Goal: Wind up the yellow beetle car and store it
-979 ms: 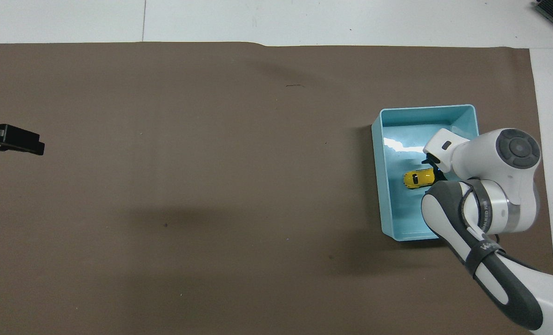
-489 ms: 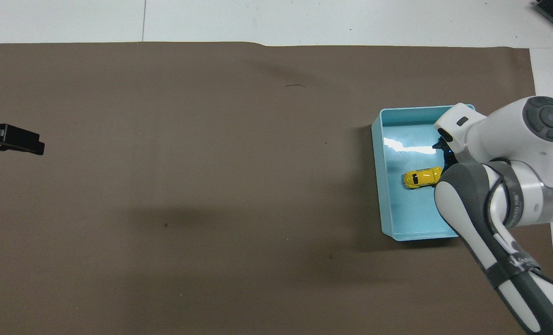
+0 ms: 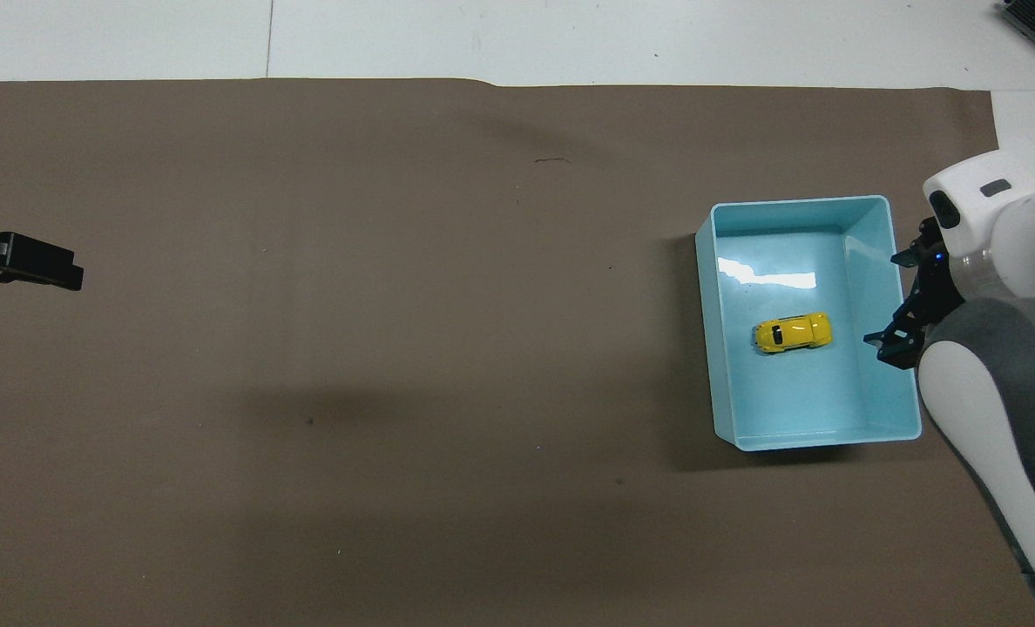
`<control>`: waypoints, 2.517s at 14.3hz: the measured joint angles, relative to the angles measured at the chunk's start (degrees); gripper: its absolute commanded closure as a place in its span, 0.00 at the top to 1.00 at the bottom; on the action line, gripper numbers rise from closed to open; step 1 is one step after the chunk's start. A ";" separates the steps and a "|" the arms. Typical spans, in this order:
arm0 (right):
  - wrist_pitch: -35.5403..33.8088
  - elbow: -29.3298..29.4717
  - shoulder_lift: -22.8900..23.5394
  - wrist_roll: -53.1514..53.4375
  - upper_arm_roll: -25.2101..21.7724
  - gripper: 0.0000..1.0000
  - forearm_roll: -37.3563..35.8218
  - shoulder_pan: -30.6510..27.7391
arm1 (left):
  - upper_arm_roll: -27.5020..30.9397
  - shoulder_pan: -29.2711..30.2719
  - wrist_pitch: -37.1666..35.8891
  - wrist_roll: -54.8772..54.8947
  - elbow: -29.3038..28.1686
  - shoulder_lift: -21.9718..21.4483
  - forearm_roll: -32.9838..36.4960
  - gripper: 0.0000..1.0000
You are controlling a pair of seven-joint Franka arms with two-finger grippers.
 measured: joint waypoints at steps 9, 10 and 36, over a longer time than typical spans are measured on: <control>-4.82 3.21 -3.06 29.65 2.47 1.00 1.79 -1.02 | 0.00 0.00 0.00 0.00 0.00 0.00 0.00 1.00; -4.84 3.58 -3.05 37.02 2.99 1.00 3.49 -0.91 | 0.00 0.00 0.00 0.00 0.00 0.00 0.00 1.00; -16.23 20.52 3.96 55.42 1.33 1.00 2.13 -3.55 | 0.00 0.00 0.00 0.00 0.00 0.00 0.00 1.00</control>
